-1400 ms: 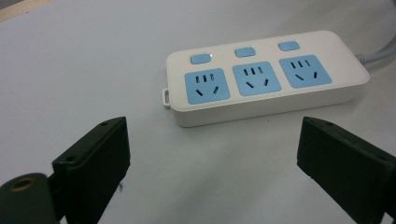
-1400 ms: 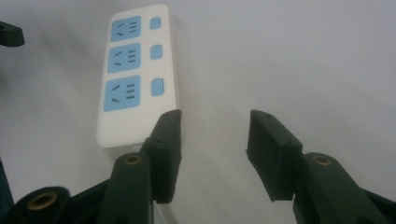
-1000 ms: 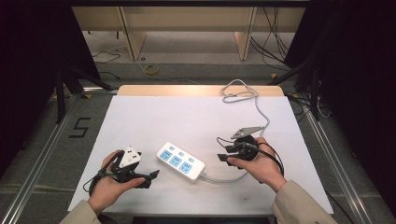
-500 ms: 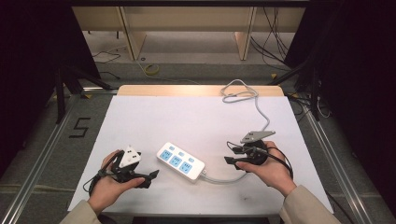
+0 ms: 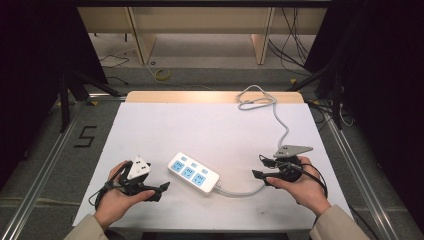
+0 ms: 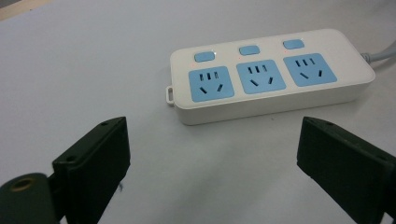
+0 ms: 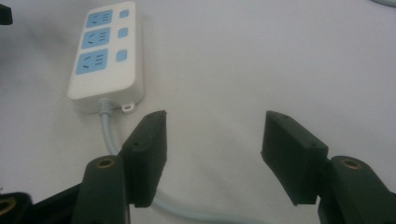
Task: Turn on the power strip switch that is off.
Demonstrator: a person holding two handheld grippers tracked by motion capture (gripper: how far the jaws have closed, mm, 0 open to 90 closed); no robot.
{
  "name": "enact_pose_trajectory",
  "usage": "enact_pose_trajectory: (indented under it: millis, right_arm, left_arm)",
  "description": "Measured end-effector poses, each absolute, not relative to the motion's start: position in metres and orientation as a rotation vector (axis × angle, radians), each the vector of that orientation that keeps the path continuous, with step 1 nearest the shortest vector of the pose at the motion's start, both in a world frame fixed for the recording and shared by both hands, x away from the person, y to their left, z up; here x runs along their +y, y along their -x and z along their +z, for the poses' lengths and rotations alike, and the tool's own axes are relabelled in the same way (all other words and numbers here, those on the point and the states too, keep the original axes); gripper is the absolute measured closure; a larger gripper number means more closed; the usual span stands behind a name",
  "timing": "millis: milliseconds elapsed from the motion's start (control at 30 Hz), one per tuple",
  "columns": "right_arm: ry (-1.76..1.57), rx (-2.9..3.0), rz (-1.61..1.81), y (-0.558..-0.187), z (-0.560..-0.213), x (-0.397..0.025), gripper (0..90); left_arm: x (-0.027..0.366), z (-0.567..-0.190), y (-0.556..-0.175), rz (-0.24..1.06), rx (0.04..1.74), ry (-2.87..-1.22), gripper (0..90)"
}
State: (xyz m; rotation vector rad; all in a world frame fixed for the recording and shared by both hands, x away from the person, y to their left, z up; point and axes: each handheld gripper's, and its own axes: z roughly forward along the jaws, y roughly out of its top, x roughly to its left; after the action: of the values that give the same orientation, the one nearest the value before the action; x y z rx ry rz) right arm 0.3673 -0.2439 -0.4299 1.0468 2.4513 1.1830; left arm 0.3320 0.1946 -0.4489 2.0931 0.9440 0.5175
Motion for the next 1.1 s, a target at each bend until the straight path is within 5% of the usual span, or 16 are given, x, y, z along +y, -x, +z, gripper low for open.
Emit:
enact_pose_trajectory:
  millis: [1100]
  right_arm:
    - [-1.076,2.324,1.247,-0.342,-0.448,-0.278,31.2]
  left_arm:
    - [0.199,-0.448,-0.332,0.520,0.952,-2.087,9.3]
